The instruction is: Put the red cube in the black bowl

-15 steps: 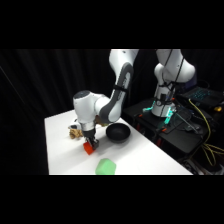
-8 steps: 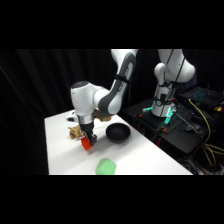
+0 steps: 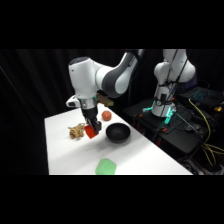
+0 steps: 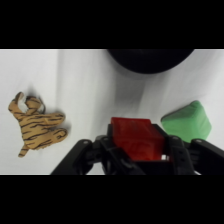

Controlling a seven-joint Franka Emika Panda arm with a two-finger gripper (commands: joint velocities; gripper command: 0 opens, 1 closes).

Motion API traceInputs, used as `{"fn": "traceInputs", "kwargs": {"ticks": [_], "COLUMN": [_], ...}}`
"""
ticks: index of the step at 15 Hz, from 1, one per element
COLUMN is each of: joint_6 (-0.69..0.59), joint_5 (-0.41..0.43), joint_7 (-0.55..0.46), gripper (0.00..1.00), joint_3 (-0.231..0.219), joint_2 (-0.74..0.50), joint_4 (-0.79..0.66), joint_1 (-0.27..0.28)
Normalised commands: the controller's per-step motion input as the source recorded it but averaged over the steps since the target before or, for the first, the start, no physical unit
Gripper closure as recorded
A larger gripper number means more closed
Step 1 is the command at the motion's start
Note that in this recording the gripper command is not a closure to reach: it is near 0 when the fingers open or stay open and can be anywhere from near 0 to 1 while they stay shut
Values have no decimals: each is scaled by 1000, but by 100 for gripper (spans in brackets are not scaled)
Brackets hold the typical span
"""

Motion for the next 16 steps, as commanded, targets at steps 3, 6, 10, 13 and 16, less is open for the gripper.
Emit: {"fn": "traceInputs", "kwargs": {"ticks": [3, 6, 10, 13, 16], "joint_6": [-129, -47, 33, 103, 168], "joint_5": [-67, -36, -5, -8, 51], "joint_7": [91, 97, 90, 113, 69], "gripper": [100, 100, 100, 100, 100], "joint_3": [-14, -4, -1, -4, 0], "joint_2": [-481, -449, -431, -389, -295], "joint_4": [-411, -439, -459, -439, -392], "joint_1": [56, 34, 18, 18, 7]}}
